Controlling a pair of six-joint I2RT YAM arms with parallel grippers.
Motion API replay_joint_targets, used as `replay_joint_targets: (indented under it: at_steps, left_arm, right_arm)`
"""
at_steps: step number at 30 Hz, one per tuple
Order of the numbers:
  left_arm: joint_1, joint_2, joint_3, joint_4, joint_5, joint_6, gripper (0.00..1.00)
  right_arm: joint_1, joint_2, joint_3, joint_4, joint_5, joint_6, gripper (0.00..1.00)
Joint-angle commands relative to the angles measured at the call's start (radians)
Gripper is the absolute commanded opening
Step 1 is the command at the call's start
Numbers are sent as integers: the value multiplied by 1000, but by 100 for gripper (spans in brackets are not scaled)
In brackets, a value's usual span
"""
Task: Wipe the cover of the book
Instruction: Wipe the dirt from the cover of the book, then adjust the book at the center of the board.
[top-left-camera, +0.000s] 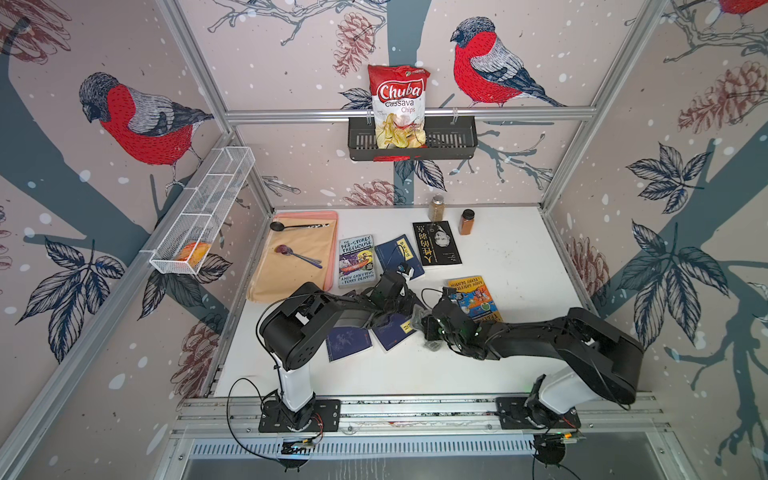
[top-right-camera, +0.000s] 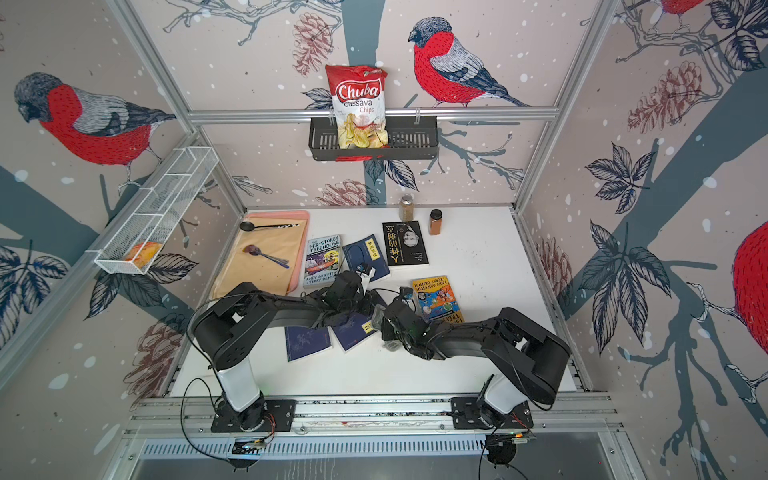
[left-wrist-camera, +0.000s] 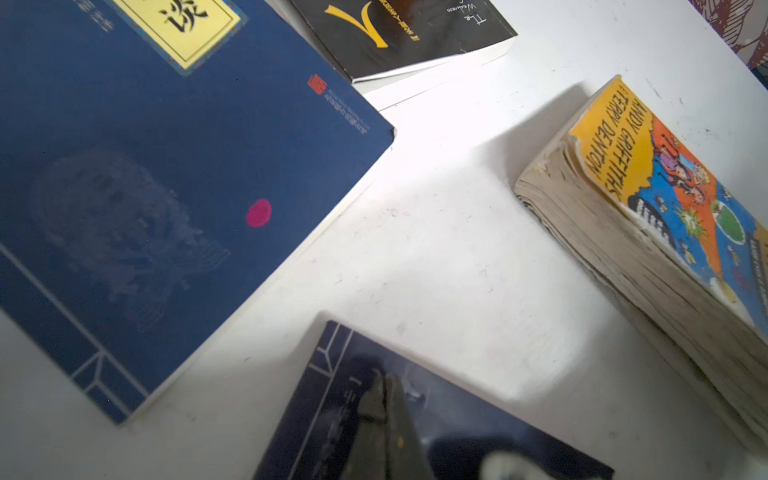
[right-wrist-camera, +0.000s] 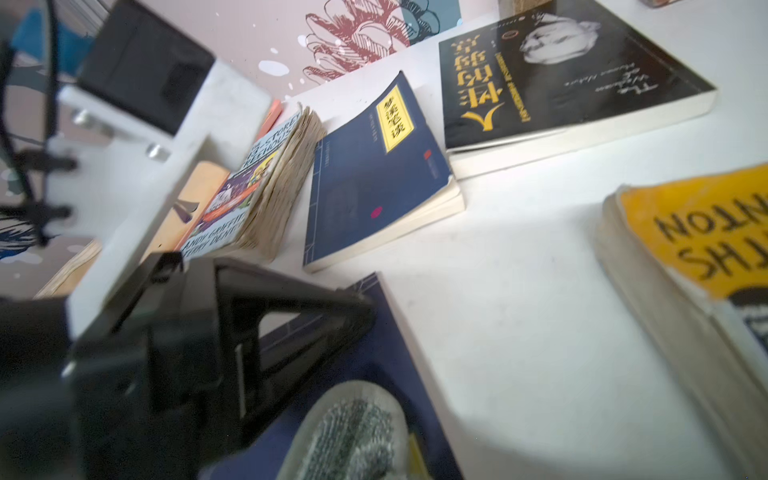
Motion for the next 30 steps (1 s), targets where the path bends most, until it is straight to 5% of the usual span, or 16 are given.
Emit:
replay_joint_targets:
  at_steps: [1,13,18,30]
  left_arm:
    - [2,45,-28,-450,5,-13,0]
    - [2,-139,30,-488,-10,-1,0]
    - [6,-223,100,-578,-105,-5,0]
    - [44,-142,62,-632,-261,-59,0]
  right_arm:
    - [22,3,-13,-245,-19,82,6]
    - [-21,-108,55,-270,31,28,5]
    - [-19,-154,61,-260,5,1,6]
    - [-75,-40,52,-117,-93,-17,6]
